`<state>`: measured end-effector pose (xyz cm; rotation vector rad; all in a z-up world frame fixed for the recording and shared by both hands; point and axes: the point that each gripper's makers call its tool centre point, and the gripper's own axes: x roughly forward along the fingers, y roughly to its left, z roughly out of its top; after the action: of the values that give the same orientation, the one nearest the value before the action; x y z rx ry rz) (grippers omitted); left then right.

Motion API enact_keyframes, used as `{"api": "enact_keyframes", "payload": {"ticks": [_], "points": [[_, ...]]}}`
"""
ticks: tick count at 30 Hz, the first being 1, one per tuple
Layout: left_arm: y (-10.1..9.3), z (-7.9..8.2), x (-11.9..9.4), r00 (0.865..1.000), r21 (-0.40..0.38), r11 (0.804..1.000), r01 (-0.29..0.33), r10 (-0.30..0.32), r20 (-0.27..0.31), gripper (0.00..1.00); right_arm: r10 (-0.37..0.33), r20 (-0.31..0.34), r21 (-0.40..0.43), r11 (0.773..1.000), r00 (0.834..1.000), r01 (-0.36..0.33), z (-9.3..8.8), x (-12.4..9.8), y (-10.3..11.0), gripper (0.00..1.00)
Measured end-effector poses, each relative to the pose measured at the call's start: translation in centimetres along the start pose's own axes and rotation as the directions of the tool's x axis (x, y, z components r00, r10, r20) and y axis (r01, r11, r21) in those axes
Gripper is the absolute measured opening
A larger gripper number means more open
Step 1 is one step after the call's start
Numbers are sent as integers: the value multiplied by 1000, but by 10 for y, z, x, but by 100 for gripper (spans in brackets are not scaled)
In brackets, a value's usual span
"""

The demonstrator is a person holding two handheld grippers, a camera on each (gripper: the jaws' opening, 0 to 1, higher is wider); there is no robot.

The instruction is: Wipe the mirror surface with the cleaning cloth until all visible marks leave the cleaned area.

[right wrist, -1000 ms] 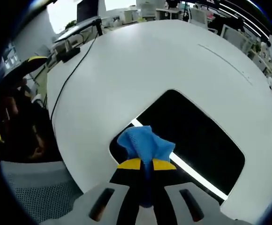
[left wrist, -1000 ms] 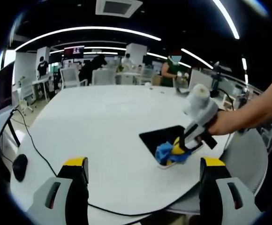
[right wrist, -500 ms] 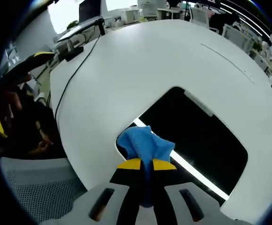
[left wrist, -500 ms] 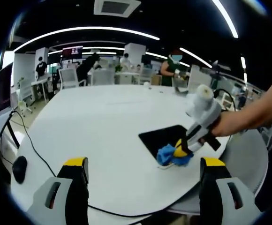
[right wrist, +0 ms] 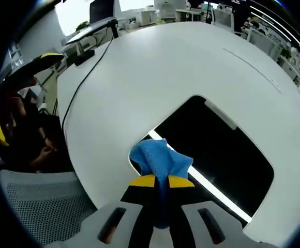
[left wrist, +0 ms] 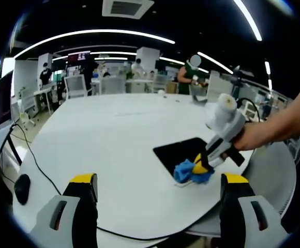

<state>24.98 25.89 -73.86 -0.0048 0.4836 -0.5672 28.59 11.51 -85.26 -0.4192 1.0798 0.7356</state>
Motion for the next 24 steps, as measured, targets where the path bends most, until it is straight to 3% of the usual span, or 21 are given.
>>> {"api": "enact_keyframes", "payload": {"ticks": [14,24], "points": [[-8,1,7,1000,10,1000,7,-7,-8,99,45,8,-17,999,999,-45,-1,1,0,1],[-3,3,7,1000,-9,1000,-16,16,5,99,66,6,-54,996,998,-66,-1,2,0,1]]}}
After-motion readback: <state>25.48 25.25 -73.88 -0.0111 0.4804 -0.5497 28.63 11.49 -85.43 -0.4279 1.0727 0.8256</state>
